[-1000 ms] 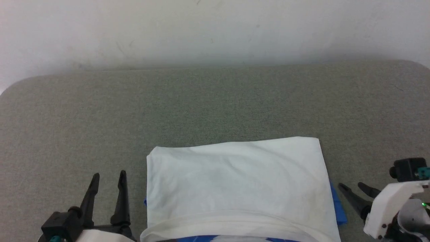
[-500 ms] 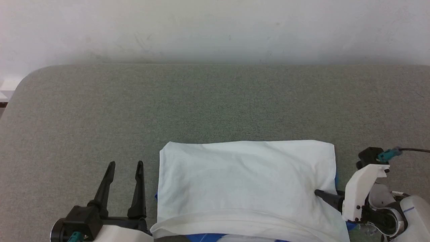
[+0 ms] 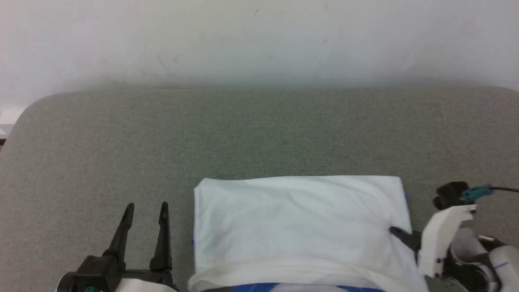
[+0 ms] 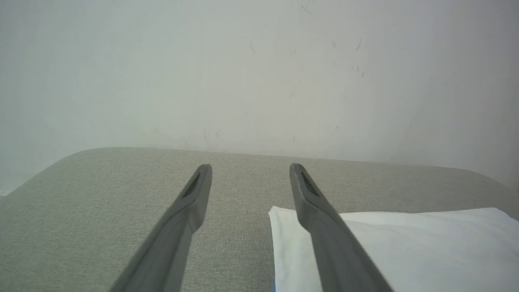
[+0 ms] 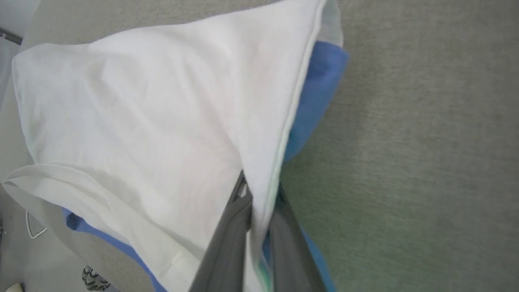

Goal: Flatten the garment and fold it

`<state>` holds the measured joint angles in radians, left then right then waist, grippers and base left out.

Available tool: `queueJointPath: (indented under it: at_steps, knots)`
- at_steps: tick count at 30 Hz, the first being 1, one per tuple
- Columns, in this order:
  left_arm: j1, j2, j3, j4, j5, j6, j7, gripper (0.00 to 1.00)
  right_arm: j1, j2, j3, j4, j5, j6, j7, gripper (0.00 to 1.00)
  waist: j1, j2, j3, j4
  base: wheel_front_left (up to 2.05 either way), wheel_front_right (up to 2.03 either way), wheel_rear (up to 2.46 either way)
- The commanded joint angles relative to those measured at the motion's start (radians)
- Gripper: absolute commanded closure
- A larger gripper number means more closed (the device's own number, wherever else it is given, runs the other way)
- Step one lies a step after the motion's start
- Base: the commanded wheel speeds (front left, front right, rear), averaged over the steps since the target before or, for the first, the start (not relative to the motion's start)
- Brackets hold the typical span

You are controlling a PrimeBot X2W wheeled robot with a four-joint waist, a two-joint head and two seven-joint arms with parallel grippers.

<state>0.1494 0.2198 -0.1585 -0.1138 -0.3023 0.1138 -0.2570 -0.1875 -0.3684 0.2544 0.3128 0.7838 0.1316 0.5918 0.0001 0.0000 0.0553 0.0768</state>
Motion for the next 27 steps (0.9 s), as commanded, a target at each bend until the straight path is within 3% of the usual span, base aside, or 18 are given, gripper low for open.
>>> queueJointPath:
  at_steps: [1, 7, 11, 17, 22, 27]
  knots:
    - [0.014, -0.005, 0.006, 0.0, 0.009, -0.004, -0.005, 0.0, 0.021, -0.017, -0.018, -0.009, -0.001, -0.001, -0.01, 1.0, -0.0001, 0.0, -0.01, -0.011, 0.0, 0.0, 0.0]
    - [0.032, -0.008, 0.016, -0.002, 0.012, 0.0, -0.005, 0.0, 0.133, -0.089, -0.171, -0.04, -0.024, -0.001, -0.006, 1.0, -0.0001, 0.0, -0.017, -0.028, 0.0, 0.0, 0.0]
    - [0.032, -0.01, 0.019, 0.0, 0.013, 0.001, -0.005, 0.0, 0.182, -0.101, -0.275, -0.054, -0.042, -0.001, 0.02, 1.0, -0.0001, 0.0, -0.012, -0.038, 0.0, 0.0, 0.0]
    - [0.025, -0.02, 0.017, 0.007, 0.01, -0.002, -0.005, 0.0, 0.152, 0.002, -0.301, -0.166, 0.059, -0.001, 0.132, 1.0, -0.0001, 0.0, -0.011, -0.048, 0.0, 0.0, 0.0]
    - [0.012, -0.023, 0.011, 0.018, 0.01, -0.009, -0.005, 0.0, 0.092, 0.11, -0.245, -0.272, 0.196, -0.001, 0.215, 1.0, -0.0001, 0.0, -0.017, -0.039, 0.0, 0.0, 0.0]
    - [-0.003, -0.023, 0.008, 0.023, 0.011, -0.013, -0.005, 0.0, 0.029, 0.198, -0.125, -0.255, 0.21, -0.001, 0.204, 1.0, -0.0001, 0.0, -0.013, -0.021, 0.0, 0.0, 0.0]
